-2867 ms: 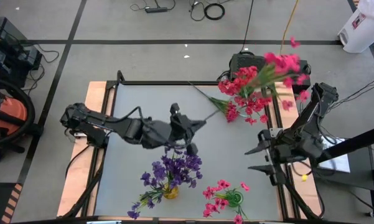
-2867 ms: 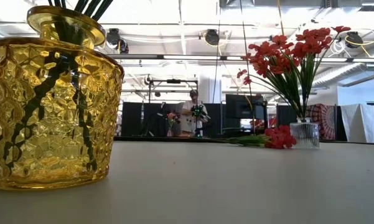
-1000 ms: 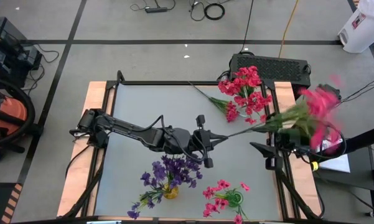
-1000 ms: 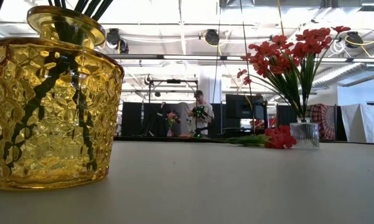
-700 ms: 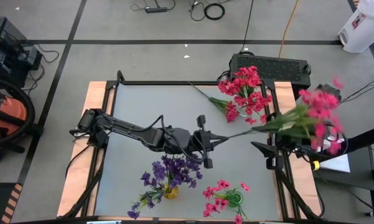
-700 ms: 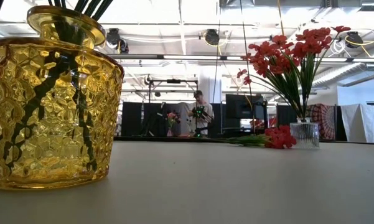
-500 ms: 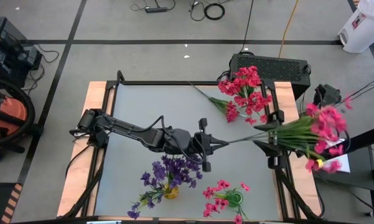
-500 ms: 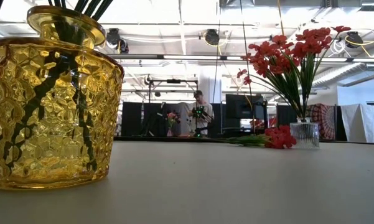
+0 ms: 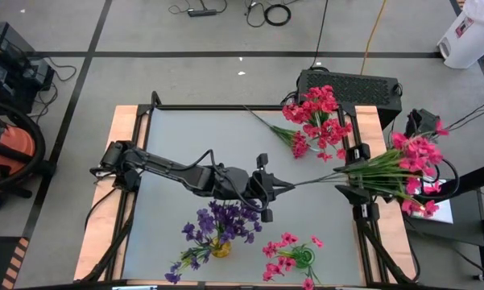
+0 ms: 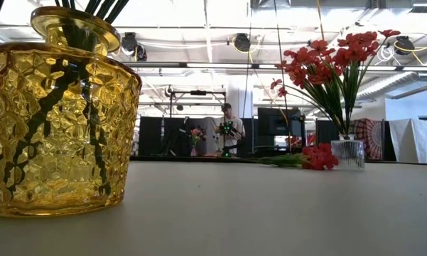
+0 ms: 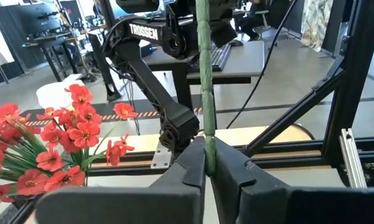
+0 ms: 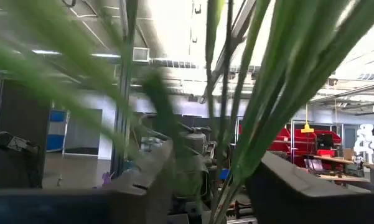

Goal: Sort flowers into vase by color
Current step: Put the top pink flower into the green transparent vase

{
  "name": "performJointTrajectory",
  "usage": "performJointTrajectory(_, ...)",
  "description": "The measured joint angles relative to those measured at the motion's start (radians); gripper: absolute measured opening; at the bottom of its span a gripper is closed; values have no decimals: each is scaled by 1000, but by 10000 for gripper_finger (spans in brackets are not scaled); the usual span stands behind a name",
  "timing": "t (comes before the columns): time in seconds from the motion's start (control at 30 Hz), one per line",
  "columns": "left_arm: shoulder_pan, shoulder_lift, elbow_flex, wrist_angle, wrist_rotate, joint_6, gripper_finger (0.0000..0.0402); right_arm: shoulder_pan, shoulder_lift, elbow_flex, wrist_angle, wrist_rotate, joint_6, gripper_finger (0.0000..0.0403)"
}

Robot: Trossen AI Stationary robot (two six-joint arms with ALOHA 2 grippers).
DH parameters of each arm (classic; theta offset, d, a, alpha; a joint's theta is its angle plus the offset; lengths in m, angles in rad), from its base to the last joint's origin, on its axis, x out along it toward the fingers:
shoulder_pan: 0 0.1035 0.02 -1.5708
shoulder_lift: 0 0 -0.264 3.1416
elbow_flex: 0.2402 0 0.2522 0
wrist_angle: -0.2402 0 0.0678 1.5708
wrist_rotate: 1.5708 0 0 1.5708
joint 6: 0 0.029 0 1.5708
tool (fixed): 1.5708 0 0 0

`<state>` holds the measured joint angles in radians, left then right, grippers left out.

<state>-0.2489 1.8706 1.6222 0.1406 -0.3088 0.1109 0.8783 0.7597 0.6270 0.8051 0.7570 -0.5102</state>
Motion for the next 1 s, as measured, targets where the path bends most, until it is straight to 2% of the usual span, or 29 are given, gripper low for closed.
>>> performJointTrajectory(0.1,0,0,0,0,0,-1,35,0,0,0,0,0,0,122)
performJointTrajectory(0.23,-2,0,0,0,0,-1,41,0,0,0,-1,0,-19,24)
performJointTrajectory(0.27,-2,0,0,0,0,-1,41,0,0,0,-1,0,-31,13)
performJointTrajectory(0.43,-4,0,0,-3,-59,0,43,0,0,0,-12,11,-40,3)
performJointTrajectory(0.53,-5,-1,0,-32,-107,3,50,1,-2,0,-20,65,-68,2)
performJointTrajectory(0.8,-7,-2,0,-80,-230,25,131,46,-54,0,-42,243,-207,1)
performJointTrajectory(1.0,-22,-34,0,-105,-434,38,154,140,-95,0,-110,363,-194,0)
